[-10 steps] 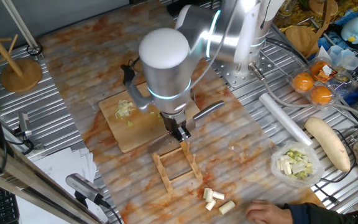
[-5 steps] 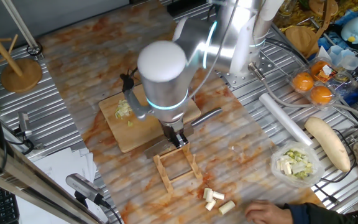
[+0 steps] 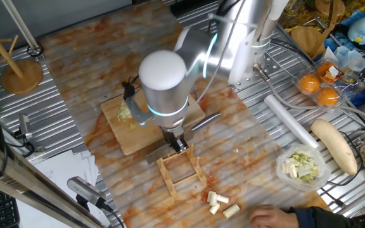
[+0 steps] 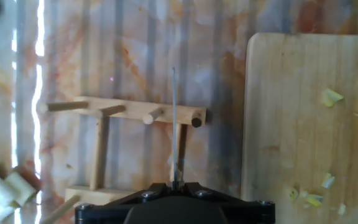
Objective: Chop the scallions
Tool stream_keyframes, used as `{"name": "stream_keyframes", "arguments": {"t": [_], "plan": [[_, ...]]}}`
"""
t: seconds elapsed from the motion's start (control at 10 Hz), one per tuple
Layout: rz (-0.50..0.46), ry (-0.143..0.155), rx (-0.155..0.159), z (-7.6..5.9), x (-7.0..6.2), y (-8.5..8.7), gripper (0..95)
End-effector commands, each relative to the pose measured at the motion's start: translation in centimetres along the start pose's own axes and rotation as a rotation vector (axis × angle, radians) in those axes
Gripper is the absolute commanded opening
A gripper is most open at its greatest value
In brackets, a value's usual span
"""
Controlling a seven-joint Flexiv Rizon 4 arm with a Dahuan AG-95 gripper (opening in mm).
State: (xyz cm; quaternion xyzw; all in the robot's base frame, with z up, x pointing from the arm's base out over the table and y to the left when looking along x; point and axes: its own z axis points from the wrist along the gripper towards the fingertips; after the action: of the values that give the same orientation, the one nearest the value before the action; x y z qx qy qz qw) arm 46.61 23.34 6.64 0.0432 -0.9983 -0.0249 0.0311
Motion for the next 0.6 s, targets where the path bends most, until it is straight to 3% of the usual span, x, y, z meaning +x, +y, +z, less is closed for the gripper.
{"name": "stream_keyframes", "arguments": {"t": [0.1, 0.4, 0.5, 0.6], "plan": [[-0.016, -0.002, 0.002, 0.8, 0.0, -0.3, 0.0], [-0.057, -0.007, -0.002, 1.0, 0.0, -0.3, 57.0], [-0.067, -0.011, -0.008, 0.6, 0.0, -0.2, 57.0], [-0.073, -0.008, -0.012, -0.1, 0.1, -0.1, 76.0]]}}
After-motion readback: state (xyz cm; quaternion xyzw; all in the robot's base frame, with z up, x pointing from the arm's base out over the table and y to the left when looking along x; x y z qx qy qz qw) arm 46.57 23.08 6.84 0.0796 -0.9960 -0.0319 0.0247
